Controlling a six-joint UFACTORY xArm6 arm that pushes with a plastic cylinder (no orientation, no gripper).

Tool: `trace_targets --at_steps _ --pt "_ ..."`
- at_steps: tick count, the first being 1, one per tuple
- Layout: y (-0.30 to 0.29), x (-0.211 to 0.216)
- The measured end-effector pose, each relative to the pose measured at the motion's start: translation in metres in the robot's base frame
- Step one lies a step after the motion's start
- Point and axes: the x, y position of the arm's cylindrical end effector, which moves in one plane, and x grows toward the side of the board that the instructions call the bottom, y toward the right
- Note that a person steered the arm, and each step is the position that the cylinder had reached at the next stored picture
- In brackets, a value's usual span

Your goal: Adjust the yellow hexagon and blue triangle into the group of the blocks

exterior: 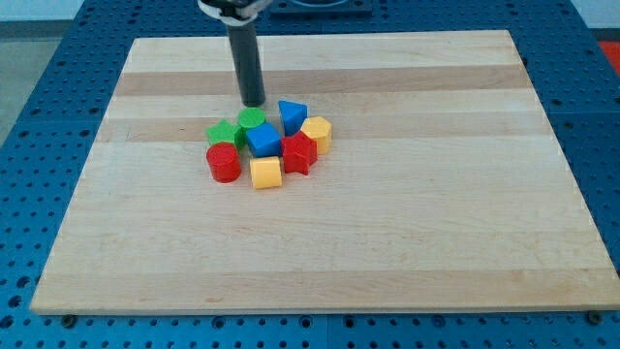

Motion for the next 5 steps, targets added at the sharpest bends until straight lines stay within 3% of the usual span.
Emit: trace_targets --at_steps 2,3,4,5 --pt "-0.009 -0.007" --pt "0.015 -0.046" --pt "0.092 -0.061" --pt "0.114 -0.035"
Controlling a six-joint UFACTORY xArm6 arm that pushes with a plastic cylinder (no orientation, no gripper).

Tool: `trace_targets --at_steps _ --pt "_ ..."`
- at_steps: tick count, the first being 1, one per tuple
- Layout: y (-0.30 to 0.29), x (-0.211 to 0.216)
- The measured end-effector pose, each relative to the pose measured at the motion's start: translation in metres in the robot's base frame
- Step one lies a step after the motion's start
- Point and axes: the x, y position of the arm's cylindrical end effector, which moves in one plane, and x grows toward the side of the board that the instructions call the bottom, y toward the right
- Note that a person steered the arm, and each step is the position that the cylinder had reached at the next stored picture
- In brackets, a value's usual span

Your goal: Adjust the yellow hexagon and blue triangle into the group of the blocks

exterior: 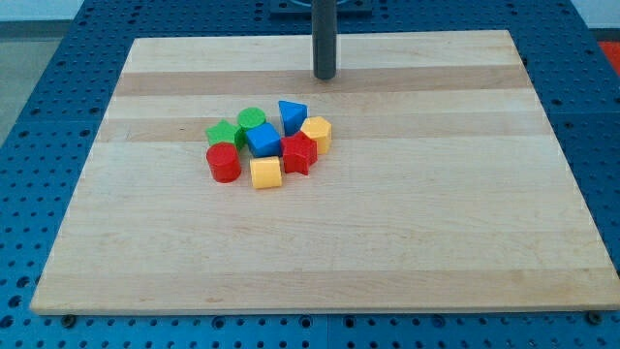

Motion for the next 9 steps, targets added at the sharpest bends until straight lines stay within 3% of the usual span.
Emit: trace_targets --at_steps 1,3,4,5,6,7,8,9 --pt "0.058 0.032" --pt "0.02 0.113" --pt "-0.03 0.113" --pt "0.004 0.113" --pt "-0.006 0.112" --pt "-0.019 0.07" --pt "-0.056 0.056" --pt "-0.096 0.087"
